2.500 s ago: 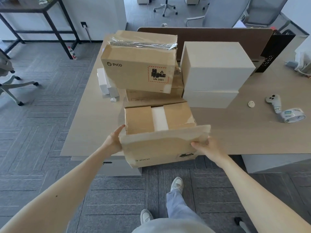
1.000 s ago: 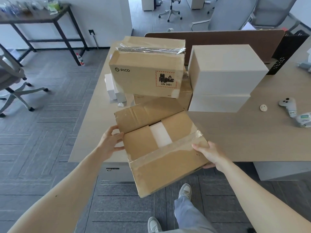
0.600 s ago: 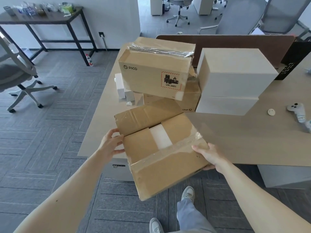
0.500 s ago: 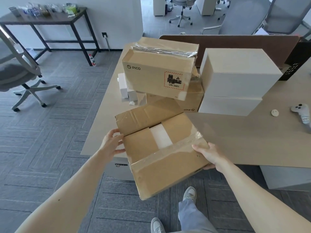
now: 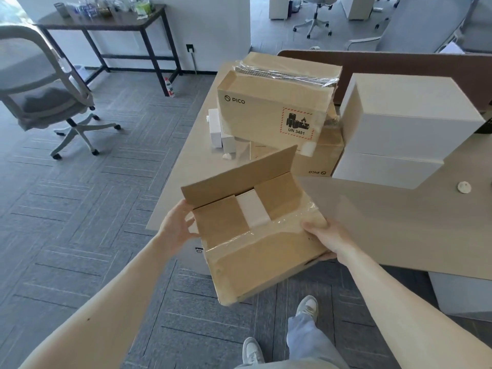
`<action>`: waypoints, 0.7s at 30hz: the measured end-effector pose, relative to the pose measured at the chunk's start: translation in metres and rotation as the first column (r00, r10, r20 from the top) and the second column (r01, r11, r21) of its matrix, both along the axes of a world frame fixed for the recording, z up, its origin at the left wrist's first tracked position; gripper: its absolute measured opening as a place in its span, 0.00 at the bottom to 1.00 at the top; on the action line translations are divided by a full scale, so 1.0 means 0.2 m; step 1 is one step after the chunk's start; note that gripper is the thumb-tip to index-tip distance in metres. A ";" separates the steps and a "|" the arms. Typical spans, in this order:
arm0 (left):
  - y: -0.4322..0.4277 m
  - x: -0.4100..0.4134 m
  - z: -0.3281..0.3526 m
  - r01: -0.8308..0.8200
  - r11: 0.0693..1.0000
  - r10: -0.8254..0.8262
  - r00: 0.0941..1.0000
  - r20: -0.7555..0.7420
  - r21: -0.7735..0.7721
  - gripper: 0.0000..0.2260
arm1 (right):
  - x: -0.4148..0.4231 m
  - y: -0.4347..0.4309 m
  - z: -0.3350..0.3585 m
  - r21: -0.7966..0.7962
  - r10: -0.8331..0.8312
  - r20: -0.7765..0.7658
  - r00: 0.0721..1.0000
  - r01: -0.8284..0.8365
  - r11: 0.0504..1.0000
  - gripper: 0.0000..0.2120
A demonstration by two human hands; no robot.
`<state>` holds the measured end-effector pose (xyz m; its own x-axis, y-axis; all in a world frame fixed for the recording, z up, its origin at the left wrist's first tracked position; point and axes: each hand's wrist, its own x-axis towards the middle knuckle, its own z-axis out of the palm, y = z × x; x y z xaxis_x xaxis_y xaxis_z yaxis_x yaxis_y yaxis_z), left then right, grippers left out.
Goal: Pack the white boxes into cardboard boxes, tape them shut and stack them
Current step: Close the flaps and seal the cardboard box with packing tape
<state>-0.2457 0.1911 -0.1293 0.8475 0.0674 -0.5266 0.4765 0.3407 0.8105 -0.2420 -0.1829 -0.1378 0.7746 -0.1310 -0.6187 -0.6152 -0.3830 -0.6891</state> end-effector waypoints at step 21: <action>-0.59 0.32 -0.05 0.373 0.790 -0.390 0.918 -0.070 0.487 0.19 | -0.02 -0.43 -0.02 0.088 -0.208 0.015 0.978 0.206 0.975 0.28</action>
<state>-0.1813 0.0740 -0.1388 0.8739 -0.0281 -0.4852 0.4556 -0.3005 0.8379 -0.2461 -0.2681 -0.1419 0.7512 -0.2374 -0.6159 -0.6576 -0.1884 -0.7294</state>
